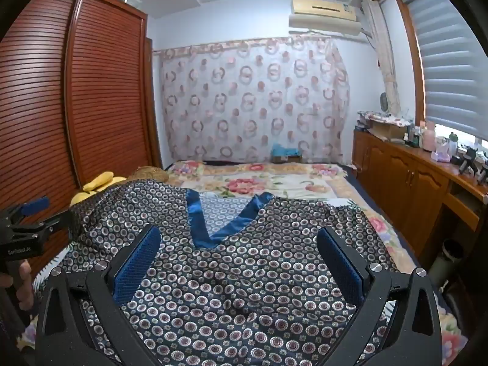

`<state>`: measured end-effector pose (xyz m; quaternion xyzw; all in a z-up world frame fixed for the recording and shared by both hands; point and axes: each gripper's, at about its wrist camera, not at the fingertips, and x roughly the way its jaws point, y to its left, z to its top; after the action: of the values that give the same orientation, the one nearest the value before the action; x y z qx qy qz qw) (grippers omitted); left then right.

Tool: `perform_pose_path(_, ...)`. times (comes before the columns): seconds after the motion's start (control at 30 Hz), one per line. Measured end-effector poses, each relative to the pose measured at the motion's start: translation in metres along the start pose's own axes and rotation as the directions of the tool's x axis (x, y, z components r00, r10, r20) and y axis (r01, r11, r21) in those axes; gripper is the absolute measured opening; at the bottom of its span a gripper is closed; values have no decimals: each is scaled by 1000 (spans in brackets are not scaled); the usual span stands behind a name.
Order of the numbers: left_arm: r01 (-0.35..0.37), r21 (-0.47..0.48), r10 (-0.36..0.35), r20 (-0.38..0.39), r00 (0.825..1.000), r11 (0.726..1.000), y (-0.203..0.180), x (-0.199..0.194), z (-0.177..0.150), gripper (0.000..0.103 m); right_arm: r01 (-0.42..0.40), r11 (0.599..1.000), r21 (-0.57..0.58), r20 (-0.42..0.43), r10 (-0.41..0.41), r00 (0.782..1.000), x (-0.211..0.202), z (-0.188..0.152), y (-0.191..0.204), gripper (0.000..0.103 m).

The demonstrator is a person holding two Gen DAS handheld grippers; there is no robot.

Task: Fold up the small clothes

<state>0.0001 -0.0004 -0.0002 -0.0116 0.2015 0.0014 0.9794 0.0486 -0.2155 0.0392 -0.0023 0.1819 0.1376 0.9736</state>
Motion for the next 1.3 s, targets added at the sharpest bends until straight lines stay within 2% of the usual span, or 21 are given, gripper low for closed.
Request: perform_pose_path(1.3, -20, 7, 20, 2, 1000, 1000, 0, -1, 0, 103, -2, 1000, -1, 9, 2, 1000, 1, 1, 1, 103)
